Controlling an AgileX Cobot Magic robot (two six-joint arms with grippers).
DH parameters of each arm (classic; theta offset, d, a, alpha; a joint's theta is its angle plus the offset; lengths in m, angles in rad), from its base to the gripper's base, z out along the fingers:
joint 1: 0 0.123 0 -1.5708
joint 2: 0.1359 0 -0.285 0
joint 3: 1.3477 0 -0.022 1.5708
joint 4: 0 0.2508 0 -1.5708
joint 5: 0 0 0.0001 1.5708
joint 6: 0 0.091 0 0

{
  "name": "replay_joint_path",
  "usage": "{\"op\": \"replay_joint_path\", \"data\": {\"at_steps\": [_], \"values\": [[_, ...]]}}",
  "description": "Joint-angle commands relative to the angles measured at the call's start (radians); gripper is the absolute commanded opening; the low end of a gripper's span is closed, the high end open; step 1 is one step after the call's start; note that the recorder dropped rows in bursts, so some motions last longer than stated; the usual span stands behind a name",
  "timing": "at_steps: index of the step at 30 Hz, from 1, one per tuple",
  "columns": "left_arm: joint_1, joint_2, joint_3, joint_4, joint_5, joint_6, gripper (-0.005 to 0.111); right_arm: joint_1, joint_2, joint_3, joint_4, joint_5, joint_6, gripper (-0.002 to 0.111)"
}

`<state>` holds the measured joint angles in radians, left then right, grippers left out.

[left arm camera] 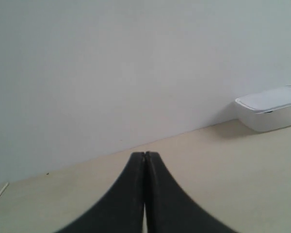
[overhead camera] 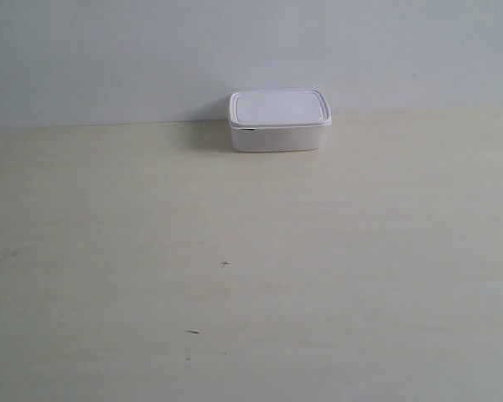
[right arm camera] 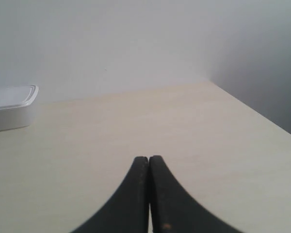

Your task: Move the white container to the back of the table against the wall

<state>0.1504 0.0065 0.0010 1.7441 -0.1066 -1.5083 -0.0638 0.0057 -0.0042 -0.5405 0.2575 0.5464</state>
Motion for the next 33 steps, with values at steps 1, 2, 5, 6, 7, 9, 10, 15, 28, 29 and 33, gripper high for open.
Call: {"op": "replay_joint_path", "data": {"at_steps": [1, 2, 5, 6, 7, 9, 10, 15, 28, 29, 33], "values": [[0.002, -0.007, -0.001, 0.0, 0.085, -0.09, 0.0, -0.005, -0.006, 0.004, -0.012, 0.001, -0.006, 0.0], [0.002, -0.007, -0.001, 0.0, 0.085, -0.128, 0.0, -0.005, -0.006, 0.004, -0.012, 0.001, -0.006, 0.0], [0.002, -0.007, -0.001, 0.0, 0.065, -0.205, 0.0, -0.005, -0.006, 0.004, -0.008, 0.001, -0.006, 0.0], [0.002, -0.007, -0.001, 0.0, 0.062, -0.205, 0.0, -0.005, -0.006, 0.004, -0.008, 0.001, -0.006, 0.0], [0.002, -0.007, -0.001, 0.0, 0.06, -0.205, 0.0, -0.005, -0.006, 0.004, -0.009, 0.002, -0.006, 0.0], [0.002, -0.007, -0.001, 0.0, 0.06, -0.224, 0.0, -0.005, -0.006, 0.004, -0.009, 0.002, -0.006, 0.0], [0.002, -0.007, -0.001, 0.0, 0.06, -0.248, 0.0, -0.005, -0.006, 0.004, -0.009, 0.002, -0.006, 0.0], [0.002, -0.007, -0.001, 0.0, 0.062, -0.277, 0.0, -0.005, -0.006, 0.004, -0.009, 0.002, -0.006, 0.0], [0.002, -0.007, -0.001, -0.33, 0.025, -0.275, 0.0, -0.005, -0.006, 0.004, -0.007, 0.002, -0.006, 0.0], [0.002, -0.007, -0.001, -0.387, 0.026, -0.275, 0.0, -0.005, -0.006, 0.004, -0.007, 0.002, -0.006, 0.0], [0.002, -0.007, -0.001, -0.402, 0.031, -0.275, 0.0, -0.005, -0.006, 0.004, -0.007, 0.002, -0.006, 0.0]]}}
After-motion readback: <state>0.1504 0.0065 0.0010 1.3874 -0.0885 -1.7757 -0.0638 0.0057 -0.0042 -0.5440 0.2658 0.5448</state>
